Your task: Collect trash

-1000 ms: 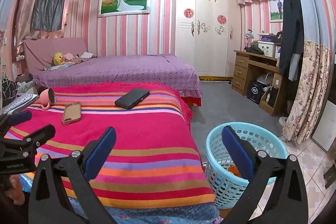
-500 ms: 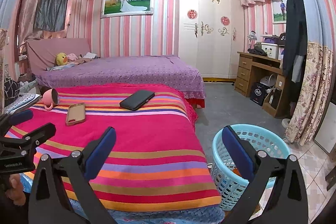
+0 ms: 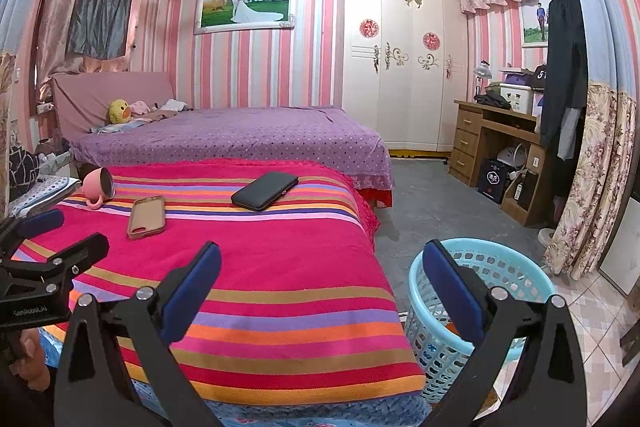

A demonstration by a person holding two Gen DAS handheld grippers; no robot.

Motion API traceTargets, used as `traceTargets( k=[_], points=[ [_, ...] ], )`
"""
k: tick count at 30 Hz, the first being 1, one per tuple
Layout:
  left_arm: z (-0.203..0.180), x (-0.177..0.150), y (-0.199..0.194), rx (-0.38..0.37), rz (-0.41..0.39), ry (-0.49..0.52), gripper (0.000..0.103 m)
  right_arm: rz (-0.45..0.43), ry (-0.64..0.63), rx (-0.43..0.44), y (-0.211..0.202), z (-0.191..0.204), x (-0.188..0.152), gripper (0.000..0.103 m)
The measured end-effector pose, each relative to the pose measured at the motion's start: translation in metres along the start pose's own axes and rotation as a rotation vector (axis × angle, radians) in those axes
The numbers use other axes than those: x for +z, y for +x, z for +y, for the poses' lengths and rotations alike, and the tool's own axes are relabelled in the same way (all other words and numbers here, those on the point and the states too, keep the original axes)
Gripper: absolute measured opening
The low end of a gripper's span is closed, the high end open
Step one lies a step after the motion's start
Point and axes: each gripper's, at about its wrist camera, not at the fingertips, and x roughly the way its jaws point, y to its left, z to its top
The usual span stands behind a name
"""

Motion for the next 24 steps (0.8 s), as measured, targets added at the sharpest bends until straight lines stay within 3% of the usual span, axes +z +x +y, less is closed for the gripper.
traceTargets(
  k=[24],
  points=[
    [0.005, 0.000, -0.002, 0.033, -0.014, -0.003, 0.098, -0.005, -0.018, 0.004, 0.003, 0.011, 0.002, 0.098]
  ],
)
